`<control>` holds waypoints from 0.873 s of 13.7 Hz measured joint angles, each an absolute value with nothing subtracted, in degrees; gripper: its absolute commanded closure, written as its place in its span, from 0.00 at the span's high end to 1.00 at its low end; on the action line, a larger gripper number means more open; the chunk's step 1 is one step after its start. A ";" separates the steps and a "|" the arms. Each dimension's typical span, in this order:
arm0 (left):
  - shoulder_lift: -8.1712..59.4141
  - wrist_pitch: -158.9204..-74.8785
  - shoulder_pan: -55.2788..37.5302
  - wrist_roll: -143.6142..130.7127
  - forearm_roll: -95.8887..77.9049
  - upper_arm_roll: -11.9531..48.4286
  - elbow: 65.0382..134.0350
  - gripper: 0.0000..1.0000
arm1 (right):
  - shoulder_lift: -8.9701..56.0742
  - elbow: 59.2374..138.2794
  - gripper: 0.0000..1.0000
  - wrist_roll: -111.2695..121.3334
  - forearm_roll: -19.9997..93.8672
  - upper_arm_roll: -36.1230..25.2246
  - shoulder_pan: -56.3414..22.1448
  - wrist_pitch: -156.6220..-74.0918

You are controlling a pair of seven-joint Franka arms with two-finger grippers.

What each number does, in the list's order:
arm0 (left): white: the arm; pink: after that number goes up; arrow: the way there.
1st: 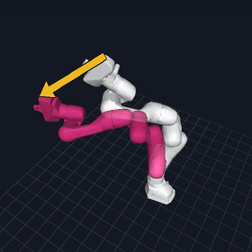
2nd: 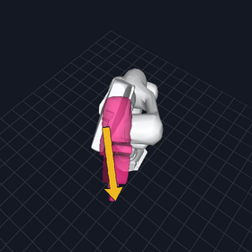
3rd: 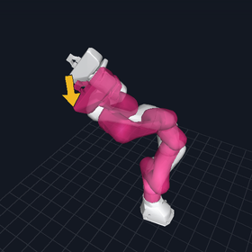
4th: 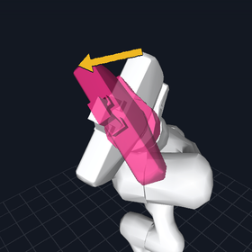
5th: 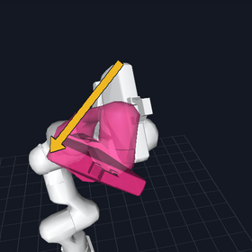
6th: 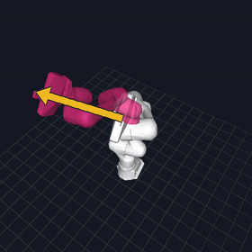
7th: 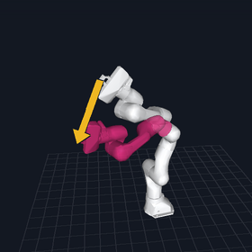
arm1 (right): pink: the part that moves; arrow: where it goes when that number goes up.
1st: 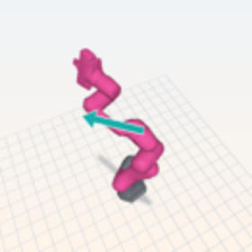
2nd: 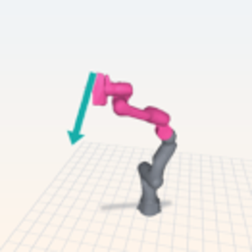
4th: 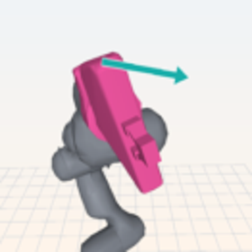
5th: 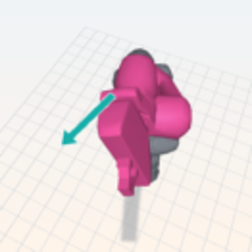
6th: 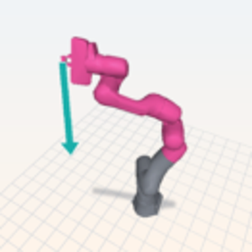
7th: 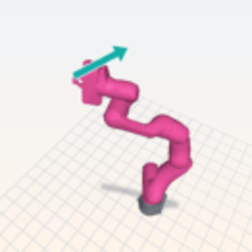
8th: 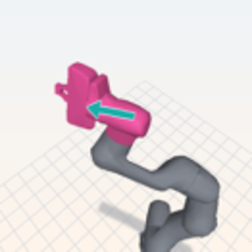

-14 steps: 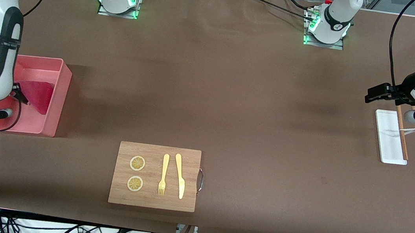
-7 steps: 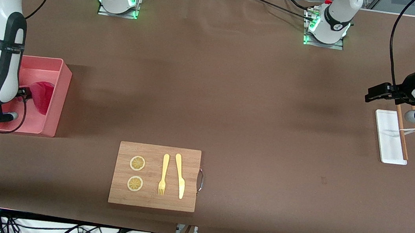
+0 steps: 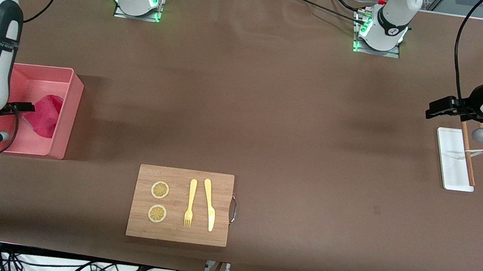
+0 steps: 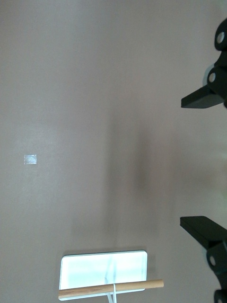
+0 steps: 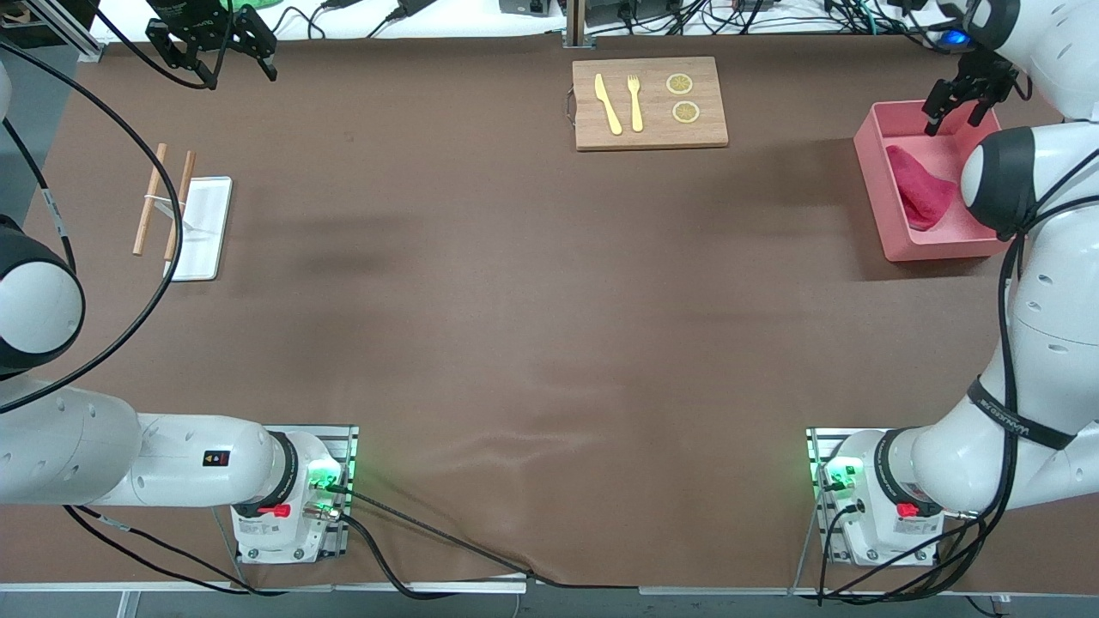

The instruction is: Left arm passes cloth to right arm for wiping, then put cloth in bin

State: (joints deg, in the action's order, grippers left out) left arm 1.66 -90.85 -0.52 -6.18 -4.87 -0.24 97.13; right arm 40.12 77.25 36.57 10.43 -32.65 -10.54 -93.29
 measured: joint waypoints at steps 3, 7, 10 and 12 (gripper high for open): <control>1.66 -90.81 -0.52 -6.18 -4.87 -0.23 97.12 1.00 | 37.61 76.82 1.00 36.56 10.53 -32.64 -10.77 -92.25; 1.66 -90.81 -0.53 -6.18 -4.87 -0.21 97.09 1.00 | 32.48 75.96 1.00 31.60 10.49 -30.19 -10.86 -88.28; 1.66 -90.81 -0.62 -6.18 -4.87 -0.04 97.07 1.00 | 27.39 75.47 1.00 19.00 7.23 -23.46 -10.56 -84.43; 1.66 -90.81 -0.67 -6.18 -4.47 0.07 97.05 1.00 | 23.18 75.36 1.00 9.16 3.94 -16.23 -9.02 -82.42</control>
